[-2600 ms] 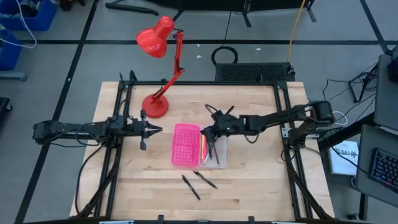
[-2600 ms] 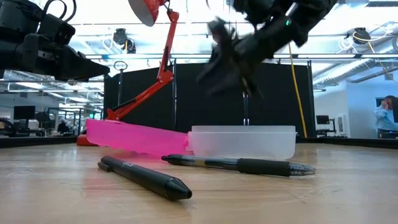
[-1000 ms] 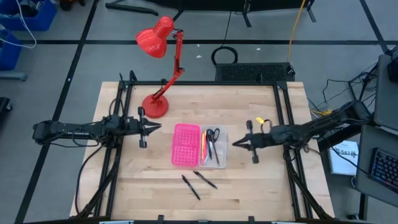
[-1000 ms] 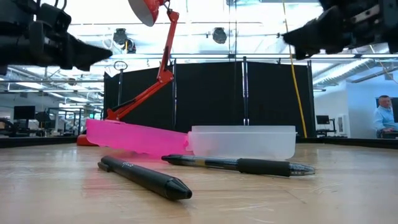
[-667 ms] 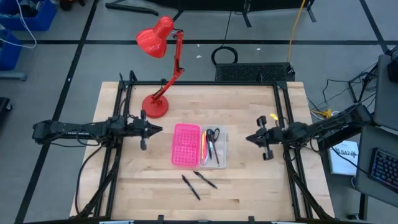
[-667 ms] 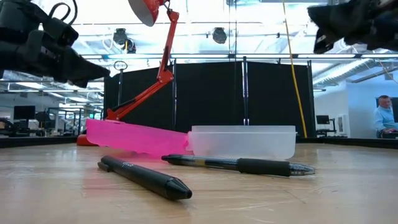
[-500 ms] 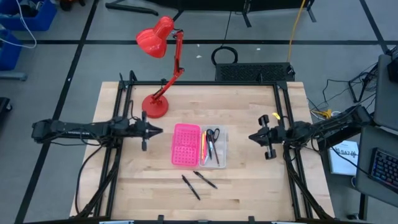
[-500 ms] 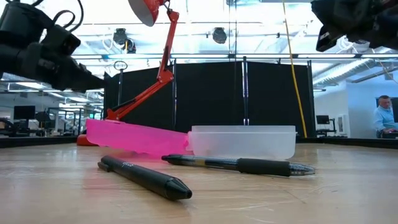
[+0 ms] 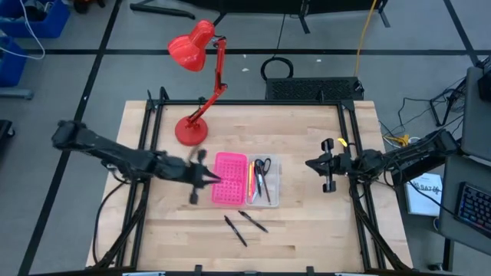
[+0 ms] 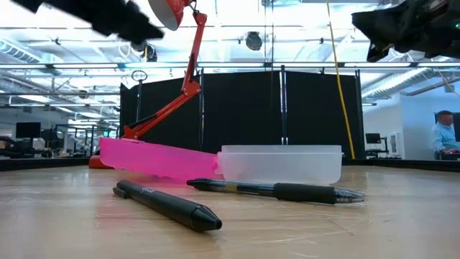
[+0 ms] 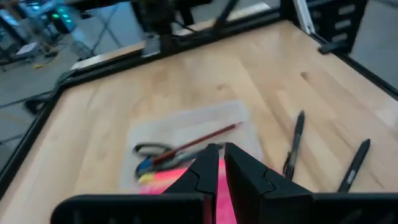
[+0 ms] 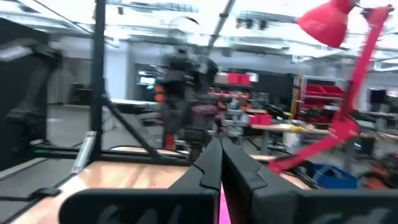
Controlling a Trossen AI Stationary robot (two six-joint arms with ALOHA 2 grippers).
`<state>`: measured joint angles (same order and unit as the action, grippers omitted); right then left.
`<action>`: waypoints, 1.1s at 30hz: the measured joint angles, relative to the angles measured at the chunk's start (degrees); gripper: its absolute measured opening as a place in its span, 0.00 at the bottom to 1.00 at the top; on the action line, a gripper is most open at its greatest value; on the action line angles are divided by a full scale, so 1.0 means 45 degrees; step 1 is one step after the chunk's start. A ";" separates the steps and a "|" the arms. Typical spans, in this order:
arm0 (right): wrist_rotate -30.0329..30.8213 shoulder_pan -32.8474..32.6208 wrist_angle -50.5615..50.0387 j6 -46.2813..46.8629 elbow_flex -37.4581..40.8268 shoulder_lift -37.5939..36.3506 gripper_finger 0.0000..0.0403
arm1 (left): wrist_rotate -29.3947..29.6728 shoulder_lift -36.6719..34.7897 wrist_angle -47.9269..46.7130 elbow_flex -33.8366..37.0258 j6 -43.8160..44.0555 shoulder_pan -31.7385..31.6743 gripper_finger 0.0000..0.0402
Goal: Pick & place school supplies into a supply box
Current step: Put the right black pen into the pink supply box
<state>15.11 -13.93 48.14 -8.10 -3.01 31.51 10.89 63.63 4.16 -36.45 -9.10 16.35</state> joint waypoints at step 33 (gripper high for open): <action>-0.0058 0.0000 0.0026 -0.0398 0.0015 0.0000 0.00 | -0.3097 1.2803 -0.7410 -1.1383 -0.2483 0.3145 0.56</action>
<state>14.85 -13.93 48.26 -9.89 -2.94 31.51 -3.05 121.25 -29.18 -87.68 -20.28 30.50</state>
